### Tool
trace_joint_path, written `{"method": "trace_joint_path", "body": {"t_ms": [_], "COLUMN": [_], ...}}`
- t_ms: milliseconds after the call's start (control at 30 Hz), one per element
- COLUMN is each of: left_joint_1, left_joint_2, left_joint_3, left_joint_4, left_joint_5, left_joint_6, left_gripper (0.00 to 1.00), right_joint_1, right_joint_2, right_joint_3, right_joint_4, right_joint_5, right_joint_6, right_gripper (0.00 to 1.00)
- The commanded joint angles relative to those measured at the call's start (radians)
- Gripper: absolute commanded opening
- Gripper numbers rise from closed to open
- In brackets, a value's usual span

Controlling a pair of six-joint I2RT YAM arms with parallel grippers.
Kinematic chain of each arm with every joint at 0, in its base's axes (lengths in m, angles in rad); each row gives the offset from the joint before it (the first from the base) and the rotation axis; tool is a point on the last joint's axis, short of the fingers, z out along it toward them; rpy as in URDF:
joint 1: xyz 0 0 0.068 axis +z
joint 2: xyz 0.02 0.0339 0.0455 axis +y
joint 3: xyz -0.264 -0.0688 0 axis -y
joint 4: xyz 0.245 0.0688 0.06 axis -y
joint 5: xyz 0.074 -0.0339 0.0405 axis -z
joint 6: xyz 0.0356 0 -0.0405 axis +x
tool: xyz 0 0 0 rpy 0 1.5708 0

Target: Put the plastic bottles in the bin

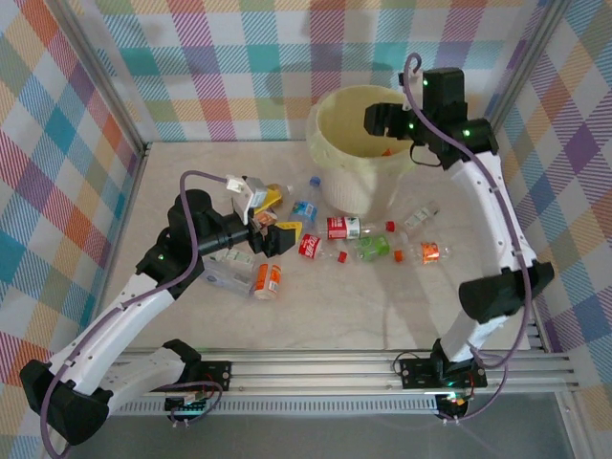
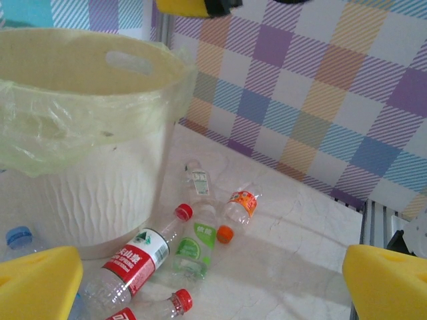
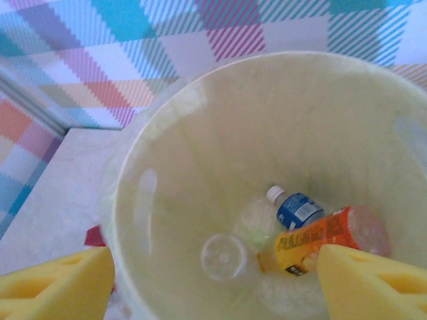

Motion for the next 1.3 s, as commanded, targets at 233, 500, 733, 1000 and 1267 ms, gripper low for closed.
{"method": "trace_joint_path", "body": {"t_ms": [233,500,733,1000,1267], "left_joint_1": [-0.010,-0.011,-0.011,-0.014,-0.017], "left_joint_2": [0.012,0.023,0.031,0.031,0.044], "left_joint_3": [0.095,0.103,0.102,0.101,0.108], "left_joint_4": [-0.106,-0.125,-0.115,-0.111,-0.121], "left_joint_5": [0.135,0.182,0.188,0.165,0.198], "left_joint_6": [0.048,0.074,0.063,0.053,0.060], "left_gripper": [1.00,1.00,1.00,1.00,1.00], "right_joint_1": [0.070,0.079,0.025,-0.139,-0.247], "right_joint_2": [-0.326,-0.478,-0.517,-0.502,-0.494], "right_joint_3": [-0.400,-0.709,-0.901,-1.063,-1.209], "right_joint_4": [0.073,0.048,0.051,0.094,0.173], "right_joint_5": [-0.100,0.108,0.212,0.168,0.170], "right_joint_6": [-0.041,0.105,0.330,0.501,0.595], "right_gripper": [0.79,0.78,0.80,0.84,0.91]}}
